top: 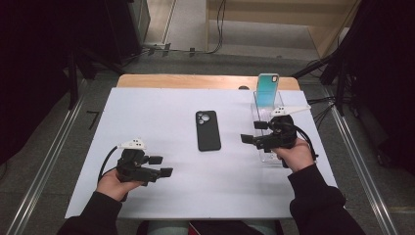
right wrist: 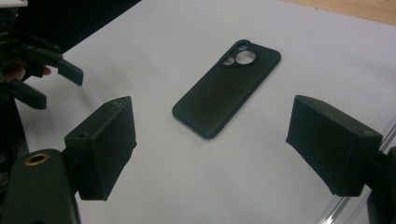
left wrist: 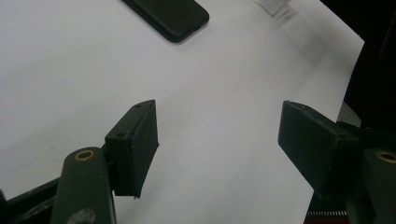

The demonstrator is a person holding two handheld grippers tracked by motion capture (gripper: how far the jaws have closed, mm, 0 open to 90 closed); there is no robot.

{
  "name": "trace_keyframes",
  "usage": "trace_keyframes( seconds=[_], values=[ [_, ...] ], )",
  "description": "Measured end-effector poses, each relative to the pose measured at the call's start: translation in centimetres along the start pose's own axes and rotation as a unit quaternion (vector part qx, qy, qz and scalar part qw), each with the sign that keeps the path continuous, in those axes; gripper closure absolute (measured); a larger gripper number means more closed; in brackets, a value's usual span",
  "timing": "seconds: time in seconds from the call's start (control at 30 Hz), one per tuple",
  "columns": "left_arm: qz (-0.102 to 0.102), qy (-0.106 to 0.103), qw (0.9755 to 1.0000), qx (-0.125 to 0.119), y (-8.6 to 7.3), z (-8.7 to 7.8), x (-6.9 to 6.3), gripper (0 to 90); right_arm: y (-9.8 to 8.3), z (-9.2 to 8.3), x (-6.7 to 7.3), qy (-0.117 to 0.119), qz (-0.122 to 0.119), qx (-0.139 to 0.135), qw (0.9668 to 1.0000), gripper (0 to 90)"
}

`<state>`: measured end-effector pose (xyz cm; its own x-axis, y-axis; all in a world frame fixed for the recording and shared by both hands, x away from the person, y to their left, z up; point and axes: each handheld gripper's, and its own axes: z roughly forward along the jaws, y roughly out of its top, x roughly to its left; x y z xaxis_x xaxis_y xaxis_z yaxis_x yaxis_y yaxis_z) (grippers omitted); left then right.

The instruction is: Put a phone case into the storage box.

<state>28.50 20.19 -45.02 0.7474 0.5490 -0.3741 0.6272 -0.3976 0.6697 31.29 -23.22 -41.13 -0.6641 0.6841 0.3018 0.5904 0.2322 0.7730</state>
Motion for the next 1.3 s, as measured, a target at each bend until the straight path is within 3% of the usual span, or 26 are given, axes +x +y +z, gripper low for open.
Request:
trace_keyframes(
  seconds=[0.53, 0.97, 1.3],
  values=[
    [0.003, -0.003, 1.0000, 0.000, -0.1, 0.0, -0.2, 28.9, -3.2, -0.8, 1.9, 0.015, -0.032, 0.014, 0.9993, 14.1],
    [0.012, -0.016, 0.9998, -0.008, -0.3, 0.0, -0.7, 28.9, -6.9, -1.9, 2.0, 0.037, -0.034, 0.032, 0.9983, 14.1],
    [0.015, -0.026, 0.9995, -0.013, -1.0, -0.4, -0.8, 28.9, -9.6, -1.8, 1.9, 0.045, -0.054, 0.060, 0.9957, 14.1]
  ],
)
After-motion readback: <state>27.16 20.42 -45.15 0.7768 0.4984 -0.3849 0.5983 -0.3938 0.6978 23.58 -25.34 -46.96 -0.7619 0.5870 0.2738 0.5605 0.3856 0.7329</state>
